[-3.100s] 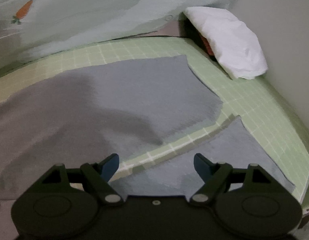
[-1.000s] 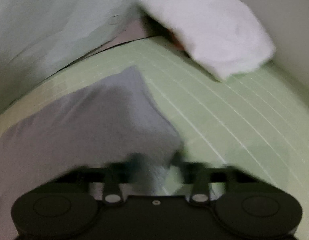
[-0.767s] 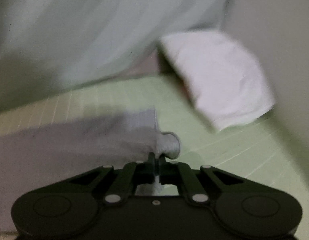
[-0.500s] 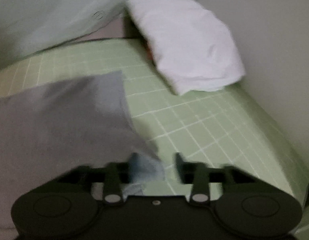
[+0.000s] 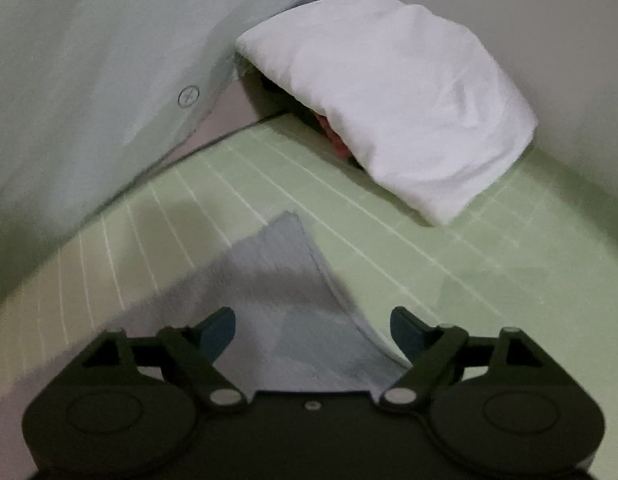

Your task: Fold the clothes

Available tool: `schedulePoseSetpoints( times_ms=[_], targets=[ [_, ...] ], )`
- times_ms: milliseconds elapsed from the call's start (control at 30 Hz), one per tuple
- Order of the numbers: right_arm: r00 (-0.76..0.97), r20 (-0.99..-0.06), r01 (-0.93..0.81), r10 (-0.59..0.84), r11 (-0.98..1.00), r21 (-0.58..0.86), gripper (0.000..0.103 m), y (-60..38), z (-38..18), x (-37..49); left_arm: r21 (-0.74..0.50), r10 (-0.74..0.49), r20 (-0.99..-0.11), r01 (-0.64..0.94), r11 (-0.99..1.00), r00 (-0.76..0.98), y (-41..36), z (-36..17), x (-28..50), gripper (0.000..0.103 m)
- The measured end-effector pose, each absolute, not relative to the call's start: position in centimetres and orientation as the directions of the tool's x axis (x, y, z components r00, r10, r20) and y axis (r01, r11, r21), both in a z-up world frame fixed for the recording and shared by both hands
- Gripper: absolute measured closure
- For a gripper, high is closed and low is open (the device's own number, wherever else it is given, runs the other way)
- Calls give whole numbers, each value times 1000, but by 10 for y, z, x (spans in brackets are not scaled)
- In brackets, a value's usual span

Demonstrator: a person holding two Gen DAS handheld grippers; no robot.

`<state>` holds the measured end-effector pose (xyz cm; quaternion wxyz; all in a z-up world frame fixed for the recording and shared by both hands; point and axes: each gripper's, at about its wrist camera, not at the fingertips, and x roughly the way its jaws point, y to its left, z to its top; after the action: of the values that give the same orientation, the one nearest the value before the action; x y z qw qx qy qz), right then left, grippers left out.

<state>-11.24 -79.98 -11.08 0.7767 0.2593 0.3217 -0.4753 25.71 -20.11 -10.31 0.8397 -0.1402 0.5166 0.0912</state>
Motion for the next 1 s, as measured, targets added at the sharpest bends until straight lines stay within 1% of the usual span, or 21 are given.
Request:
schedulePoseSetpoints(
  times_ms=[67,167,233,267,300,333,367,400,467,500,633,767,800,833,867,900,933,967,1000],
  targets=[
    [346,-742,910,-574,397,118,16,-806,-115,-100,-133,20,-898,-313,940,440,-204,-109,264,19],
    [316,-755,917,-575,389,87,16,-821,-125,-78,-86,64,-895,-312,946,442,-208,-112,271,34],
    [287,-766,927,-574,368,72,16,-833,-131,-68,-56,101,-890,-326,944,445,-207,-111,275,61],
    [291,-767,928,-571,363,82,17,-837,-133,-67,-51,111,-889,-337,940,445,-206,-110,276,70],
    [294,-768,929,-568,358,91,22,-841,-135,-65,-54,115,-888,-349,936,445,-203,-110,277,93],
    [298,-769,930,-565,354,100,30,-844,-137,-63,-62,113,-887,-360,931,447,-201,-110,278,102],
    [298,-768,931,-568,351,102,48,-847,-139,-62,-81,103,-886,-369,926,453,-197,-110,279,102],
    [289,-759,931,-584,357,80,73,-847,-139,-59,-99,92,-884,-377,921,459,-194,-110,280,102],
    [285,-749,914,-598,405,25,102,-847,-140,-53,-133,75,-876,-387,912,477,-188,-109,281,103],
    [305,-743,902,-595,431,26,103,-849,-139,-52,-142,74,-862,-379,914,502,-187,-104,281,103],
    [311,-695,876,-648,479,-55,103,-857,-125,-51,-202,68,-788,-361,910,612,-176,-77,282,103],
    [331,-684,871,-650,489,-44,103,-867,-118,-52,-220,55,-755,-331,917,653,-178,-72,290,101],
    [340,-688,865,-641,500,-38,102,-867,-119,-50,-219,51,-756,-326,920,653,-180,-73,292,93],
    [347,-691,861,-634,508,-34,101,-867,-119,-49,-219,42,-765,-320,922,642,-184,-74,294,69],
    [345,-690,860,-637,508,-39,78,-864,-119,-47,-220,33,-770,-313,924,638,-187,-74,294,55],
    [340,-686,862,-644,504,-46,41,-861,-118,-46,-221,28,-762,-301,928,647,-191,-72,290,30],
    [331,-673,869,-661,492,-55,27,-856,-115,-47,-210,30,-752,-283,936,658,-195,-69,282,19],
    [340,-659,869,-671,492,-52,16,-849,-111,-51,-198,32,-743,-265,944,669,-199,-66,275,18],
    [348,-645,869,-680,492,-49,15,-842,-107,-55,-186,33,-733,-247,951,680,-202,-62,268,18]
  ],
)
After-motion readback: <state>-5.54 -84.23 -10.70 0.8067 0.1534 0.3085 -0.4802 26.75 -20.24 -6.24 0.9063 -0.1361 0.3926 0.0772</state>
